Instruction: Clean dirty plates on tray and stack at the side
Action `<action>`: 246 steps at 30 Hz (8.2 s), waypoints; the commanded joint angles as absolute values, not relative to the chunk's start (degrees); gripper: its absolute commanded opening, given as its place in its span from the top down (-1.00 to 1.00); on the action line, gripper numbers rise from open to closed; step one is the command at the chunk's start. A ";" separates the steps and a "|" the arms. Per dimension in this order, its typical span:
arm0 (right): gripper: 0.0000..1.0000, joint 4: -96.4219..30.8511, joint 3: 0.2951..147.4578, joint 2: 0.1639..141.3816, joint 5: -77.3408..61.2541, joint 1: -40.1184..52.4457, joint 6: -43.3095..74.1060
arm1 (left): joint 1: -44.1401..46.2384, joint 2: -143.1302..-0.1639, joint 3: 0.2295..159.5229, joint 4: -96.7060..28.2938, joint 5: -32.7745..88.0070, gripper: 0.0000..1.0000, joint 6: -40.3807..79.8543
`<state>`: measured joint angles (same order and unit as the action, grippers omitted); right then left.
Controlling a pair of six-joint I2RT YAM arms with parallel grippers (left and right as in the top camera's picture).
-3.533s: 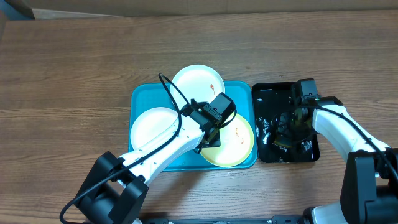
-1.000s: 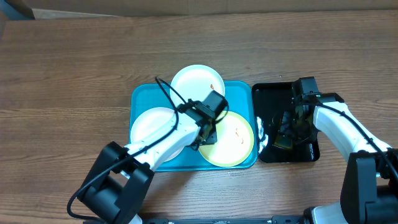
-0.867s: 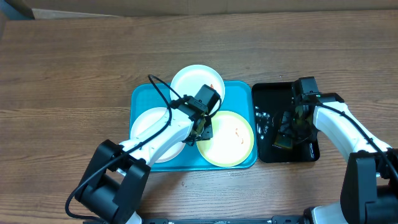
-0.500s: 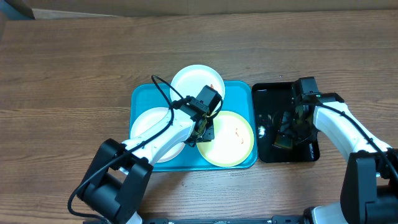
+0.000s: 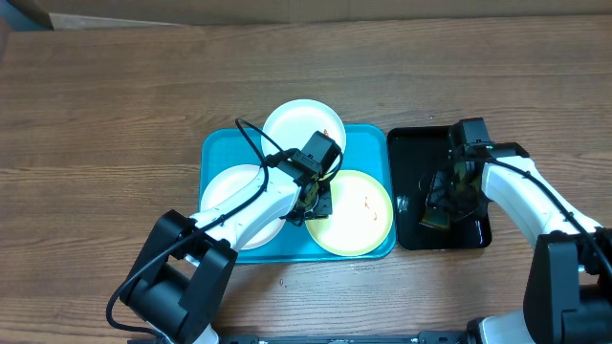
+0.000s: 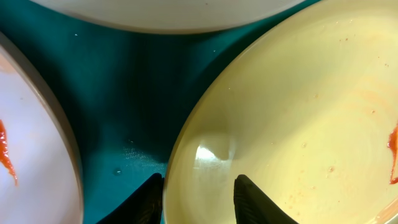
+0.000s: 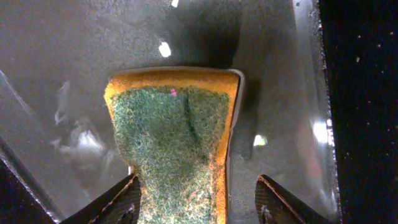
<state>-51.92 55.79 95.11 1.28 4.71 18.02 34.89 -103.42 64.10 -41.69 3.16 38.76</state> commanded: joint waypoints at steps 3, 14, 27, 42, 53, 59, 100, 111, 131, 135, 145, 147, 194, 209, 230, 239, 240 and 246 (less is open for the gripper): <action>-0.22 -50.61 55.44 95.29 -1.23 4.82 17.58 | 35.27 -104.29 63.88 -41.52 4.12 0.21 37.89; -0.24 -49.58 55.18 95.29 -1.15 4.86 17.63 | 35.27 -104.29 63.88 -41.47 4.12 0.18 37.91; 0.82 -43.94 51.27 95.24 -1.17 4.86 17.61 | 35.27 -104.29 63.88 -41.50 4.10 0.29 37.89; 0.92 -49.87 58.37 95.15 -1.23 4.93 16.25 | 35.27 -104.31 63.88 -41.82 3.38 0.44 37.89; 0.93 -52.64 60.90 95.15 -1.17 4.93 16.23 | 35.27 -104.71 63.86 -42.83 2.76 0.31 37.89; 0.93 -55.92 63.72 95.15 -1.17 4.93 16.08 | 35.16 -104.66 63.96 -43.16 2.79 0.17 36.53; 0.92 -61.93 68.77 94.52 10.41 11.88 17.74 | 34.11 -104.47 66.11 -48.53 -1.10 0.91 35.73; 0.92 -61.67 70.00 94.52 -1.98 11.86 11.18 | 34.11 -104.47 66.11 -48.36 -1.08 0.91 35.75; 0.92 -53.25 66.76 94.54 -2.02 28.84 4.05 | 34.11 -104.47 66.11 -47.92 -1.02 0.90 35.79; 0.92 -49.52 63.55 94.54 0.47 31.09 4.03 | 34.02 -104.47 66.11 -47.94 -0.56 0.90 35.79; 0.92 -38.87 54.68 94.65 -3.31 31.11 4.03 | 34.00 -104.47 66.11 -47.97 -0.40 0.90 35.79; 0.92 -36.77 53.52 94.65 -4.60 31.11 4.05 | 34.00 -104.47 66.11 -47.97 -0.38 0.91 35.79; 0.92 -65.23 79.11 103.53 -27.51 10.90 -8.14 | 34.00 -104.47 66.11 -48.18 -0.14 0.87 35.73; 0.92 -58.70 72.77 103.57 -24.88 19.97 -7.62 | 34.00 -104.47 66.11 -47.79 0.03 0.86 35.75; 0.17 -47.44 65.34 103.59 -12.25 26.68 0.08 | 34.00 -104.47 66.11 -47.81 0.03 0.86 35.75; 0.73 -44.99 62.96 103.63 -8.69 26.68 0.05 | 34.00 -104.47 66.11 -47.94 0.03 0.86 35.75; 0.76 -44.69 62.83 103.63 -7.33 26.68 0.10 | 34.00 -104.47 66.11 -47.94 0.03 0.86 35.75; 0.88 -43.09 62.46 103.63 -6.66 26.61 1.45 | 34.00 -104.47 66.11 -47.94 0.03 0.87 35.75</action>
<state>-43.92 63.40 104.09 -9.56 26.68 0.25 34.13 -103.70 65.10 -47.99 0.21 36.84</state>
